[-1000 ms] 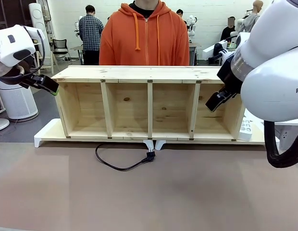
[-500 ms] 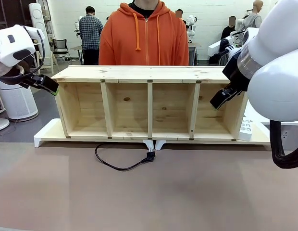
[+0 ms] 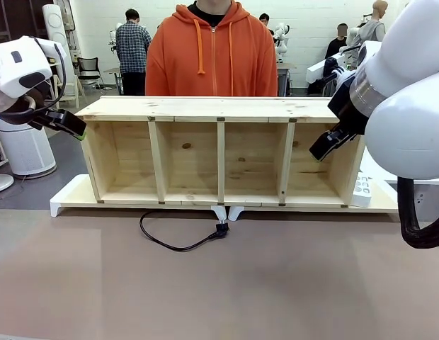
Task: Perform cable management.
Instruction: When the cord part of the Power Cable appears at the lower middle area of the table and stops, grasp the cord part of the Power Cable.
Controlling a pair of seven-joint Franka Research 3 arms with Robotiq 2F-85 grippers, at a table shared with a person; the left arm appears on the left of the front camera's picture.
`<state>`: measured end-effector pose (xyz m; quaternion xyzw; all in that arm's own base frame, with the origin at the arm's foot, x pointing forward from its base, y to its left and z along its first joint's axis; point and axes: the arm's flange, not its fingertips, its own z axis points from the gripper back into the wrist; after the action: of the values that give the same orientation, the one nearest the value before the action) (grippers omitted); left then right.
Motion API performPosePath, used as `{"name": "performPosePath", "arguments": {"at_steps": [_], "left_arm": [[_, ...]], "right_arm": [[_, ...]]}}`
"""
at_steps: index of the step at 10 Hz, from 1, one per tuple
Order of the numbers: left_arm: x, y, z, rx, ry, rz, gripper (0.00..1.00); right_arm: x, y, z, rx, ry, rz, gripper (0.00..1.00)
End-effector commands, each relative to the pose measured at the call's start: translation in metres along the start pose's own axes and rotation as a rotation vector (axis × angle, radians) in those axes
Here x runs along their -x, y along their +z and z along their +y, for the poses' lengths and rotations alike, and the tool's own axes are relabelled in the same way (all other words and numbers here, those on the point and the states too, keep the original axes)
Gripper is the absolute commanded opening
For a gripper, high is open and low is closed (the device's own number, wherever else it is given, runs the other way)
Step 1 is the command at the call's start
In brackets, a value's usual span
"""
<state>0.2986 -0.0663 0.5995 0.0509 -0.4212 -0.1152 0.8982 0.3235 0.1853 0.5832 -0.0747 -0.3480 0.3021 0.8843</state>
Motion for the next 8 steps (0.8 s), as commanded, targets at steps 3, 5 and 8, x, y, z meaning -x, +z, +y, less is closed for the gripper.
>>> {"name": "performPosePath", "arguments": {"at_steps": [3, 5, 8], "left_arm": [[-0.0006, -0.0016, -0.0007, -0.001, -0.001, -0.002, 1.0], [-0.0006, -0.0016, -0.0007, -0.001, -0.001, -0.002, 1.0], [-0.0006, -0.0016, -0.0007, -0.001, -0.001, -0.002, 1.0]], "right_arm": [[0.0043, -0.003, 0.0006, 0.007, -0.01, 0.007, 1.0], [0.0043, -0.003, 0.0006, 0.007, -0.01, 0.007, 1.0], [0.0043, -0.003, 0.0006, 0.007, -0.01, 0.007, 1.0]]}}
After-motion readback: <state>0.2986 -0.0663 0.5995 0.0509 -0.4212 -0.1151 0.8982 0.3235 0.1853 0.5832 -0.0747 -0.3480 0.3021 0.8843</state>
